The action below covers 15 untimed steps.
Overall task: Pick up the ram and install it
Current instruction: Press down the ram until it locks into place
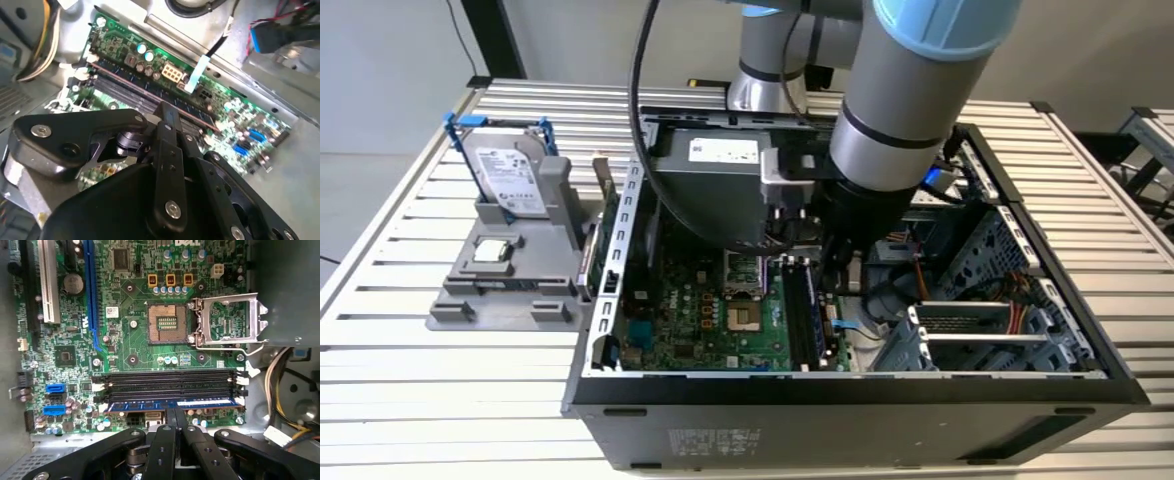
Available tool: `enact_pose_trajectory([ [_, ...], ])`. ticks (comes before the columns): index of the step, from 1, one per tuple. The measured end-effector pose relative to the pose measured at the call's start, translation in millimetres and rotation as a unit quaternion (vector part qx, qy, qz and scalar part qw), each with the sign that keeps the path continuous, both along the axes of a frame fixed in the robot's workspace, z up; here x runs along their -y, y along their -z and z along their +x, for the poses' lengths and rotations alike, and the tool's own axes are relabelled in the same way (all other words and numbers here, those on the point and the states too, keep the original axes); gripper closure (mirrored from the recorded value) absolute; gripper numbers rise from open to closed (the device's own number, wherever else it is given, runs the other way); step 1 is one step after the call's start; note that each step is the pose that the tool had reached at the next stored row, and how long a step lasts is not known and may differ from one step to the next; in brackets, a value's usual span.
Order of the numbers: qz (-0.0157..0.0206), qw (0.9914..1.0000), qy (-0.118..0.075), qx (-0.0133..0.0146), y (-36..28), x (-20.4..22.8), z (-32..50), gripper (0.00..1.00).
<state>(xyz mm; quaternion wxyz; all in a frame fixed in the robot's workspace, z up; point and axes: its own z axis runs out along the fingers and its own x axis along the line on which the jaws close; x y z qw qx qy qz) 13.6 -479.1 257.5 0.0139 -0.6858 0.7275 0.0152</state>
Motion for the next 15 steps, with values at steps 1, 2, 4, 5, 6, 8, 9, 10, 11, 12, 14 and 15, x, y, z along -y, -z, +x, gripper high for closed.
enact_pose_trajectory([
  [1,0.0000,1.00000,0.000,0.0000,-4.4,0.0,0.0,1.00],
  [2,-0.0001,1.00000,0.000,0.0000,-9.0,0.0,0.0,1.00],
  [4,-0.0001,1.00000,0.000,0.0000,-18.1,0.0,0.0,1.00],
  [5,0.0000,1.00000,0.000,0.0000,-22.6,0.0,0.0,1.00],
  [6,0.0000,1.00000,0.000,0.0000,-27.1,0.0,0.0,1.00],
  [8,0.0001,1.00000,0.000,0.0000,-35.5,0.0,0.1,1.00],
  [9,0.0000,1.00000,0.000,-0.0001,-35.8,0.0,0.0,1.00],
  [10,0.0001,1.00000,0.000,-0.0001,-35.8,0.0,0.0,1.00],
  [11,0.0002,1.00000,0.000,-0.0001,-36.0,0.0,0.0,1.00],
  [12,0.0000,1.00000,0.000,-0.0001,-36.3,0.0,0.0,1.00],
  [14,0.0000,1.00000,0.000,-0.0001,-36.7,0.0,0.0,1.00],
  [15,0.0000,1.00000,0.000,-0.0001,-36.8,0.0,0.0,1.00],
])
